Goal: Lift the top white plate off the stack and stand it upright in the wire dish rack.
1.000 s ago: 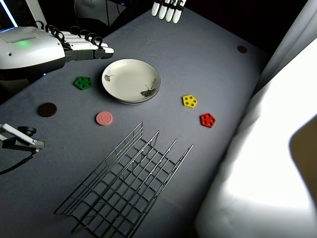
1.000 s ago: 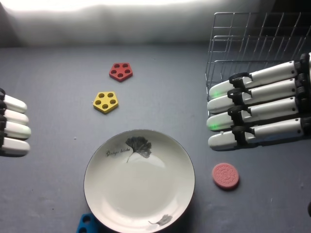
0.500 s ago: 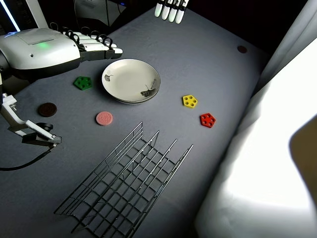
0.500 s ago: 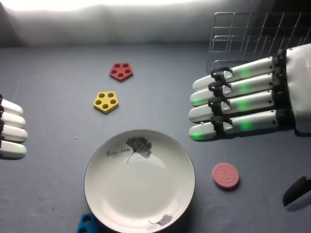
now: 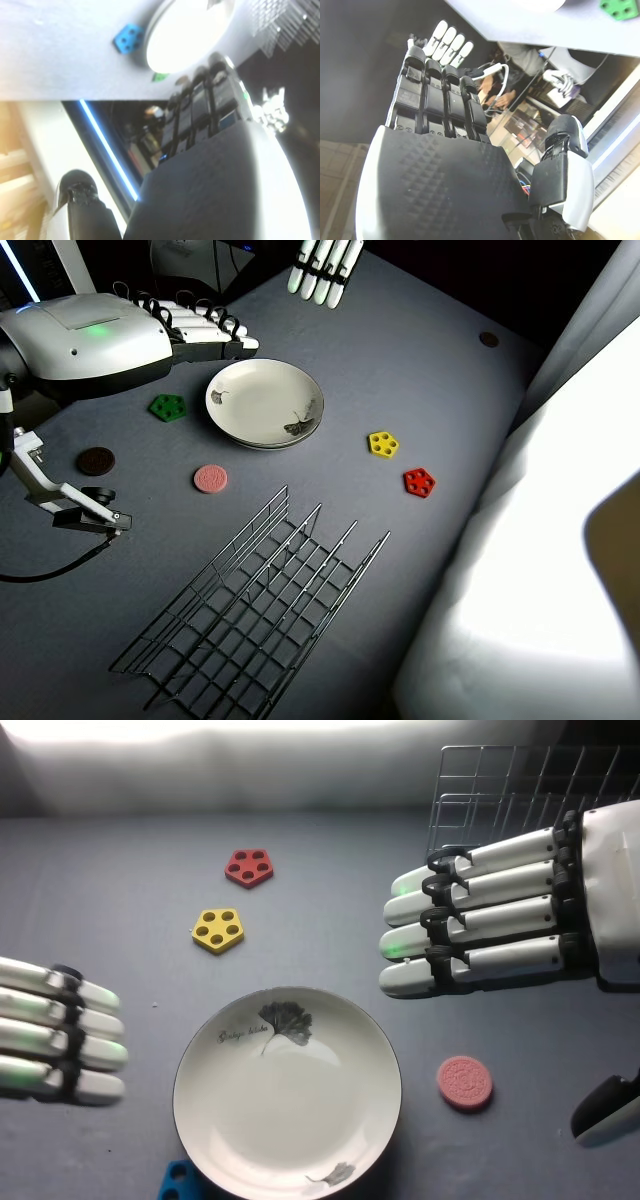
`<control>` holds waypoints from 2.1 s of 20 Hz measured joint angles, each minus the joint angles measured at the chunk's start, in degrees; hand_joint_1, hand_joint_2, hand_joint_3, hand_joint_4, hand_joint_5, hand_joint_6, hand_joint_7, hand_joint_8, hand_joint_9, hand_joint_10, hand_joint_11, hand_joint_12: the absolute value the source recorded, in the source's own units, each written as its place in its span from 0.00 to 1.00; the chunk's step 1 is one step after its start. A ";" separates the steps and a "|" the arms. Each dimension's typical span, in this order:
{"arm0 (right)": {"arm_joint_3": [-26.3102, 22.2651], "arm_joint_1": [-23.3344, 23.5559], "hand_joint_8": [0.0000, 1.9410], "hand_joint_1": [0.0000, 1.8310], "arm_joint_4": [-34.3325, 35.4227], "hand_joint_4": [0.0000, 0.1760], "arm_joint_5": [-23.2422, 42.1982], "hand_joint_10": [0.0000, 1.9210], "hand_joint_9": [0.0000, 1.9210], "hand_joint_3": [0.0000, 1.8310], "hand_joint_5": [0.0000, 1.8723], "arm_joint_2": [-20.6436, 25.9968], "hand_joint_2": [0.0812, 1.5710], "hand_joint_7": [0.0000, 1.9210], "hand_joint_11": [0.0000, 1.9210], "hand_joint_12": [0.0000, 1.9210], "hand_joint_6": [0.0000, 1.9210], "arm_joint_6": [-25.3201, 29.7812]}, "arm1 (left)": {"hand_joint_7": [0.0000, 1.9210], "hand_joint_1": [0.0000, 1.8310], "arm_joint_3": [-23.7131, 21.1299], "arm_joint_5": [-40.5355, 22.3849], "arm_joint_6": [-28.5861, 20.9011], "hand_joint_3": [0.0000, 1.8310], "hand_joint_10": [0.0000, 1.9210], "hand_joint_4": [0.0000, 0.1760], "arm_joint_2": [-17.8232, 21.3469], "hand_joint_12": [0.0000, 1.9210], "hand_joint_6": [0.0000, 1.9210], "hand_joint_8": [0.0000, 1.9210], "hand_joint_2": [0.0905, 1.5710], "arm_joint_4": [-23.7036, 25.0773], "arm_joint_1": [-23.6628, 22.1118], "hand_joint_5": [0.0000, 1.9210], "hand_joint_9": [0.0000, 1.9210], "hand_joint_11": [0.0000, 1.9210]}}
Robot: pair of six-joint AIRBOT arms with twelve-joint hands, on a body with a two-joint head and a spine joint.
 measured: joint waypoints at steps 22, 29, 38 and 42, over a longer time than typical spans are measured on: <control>-2.54 -0.09 0.00 0.09 0.79 0.00 0.02 0.00 0.07 0.00 0.07 1.27 0.61 0.07 0.09 0.01 0.00 -3.56 | 0.05 0.10 -2.45 13.38 3.82 0.00 0.00 0.00 -10.71 0.06 0.00 0.00 0.54 5.81 -4.07 0.04 0.05 0.05; -2.38 -0.09 0.00 0.09 1.11 0.00 -0.04 0.00 0.07 0.00 0.08 1.27 0.61 0.07 0.10 0.01 0.00 -4.26 | 0.04 0.10 -1.09 16.11 4.26 0.00 0.00 0.00 -13.51 0.06 0.00 0.00 0.54 8.22 -5.40 0.04 0.05 0.05; -1.49 -1.20 0.00 0.11 1.84 0.00 1.86 0.00 0.07 0.00 0.07 1.27 0.61 0.07 0.10 0.01 0.00 -4.46 | 0.04 0.11 3.41 18.12 5.38 0.00 0.00 0.00 -17.14 0.05 0.00 0.00 0.54 8.33 -6.71 0.04 0.05 0.06; -1.25 -1.97 0.00 0.10 1.84 0.00 3.39 0.00 0.07 0.00 0.07 1.20 0.61 0.07 0.09 0.01 0.00 -7.39 | 0.04 0.11 4.96 17.55 5.40 0.00 0.00 0.00 -18.03 0.05 0.00 0.00 0.54 10.40 -6.78 0.03 0.05 0.06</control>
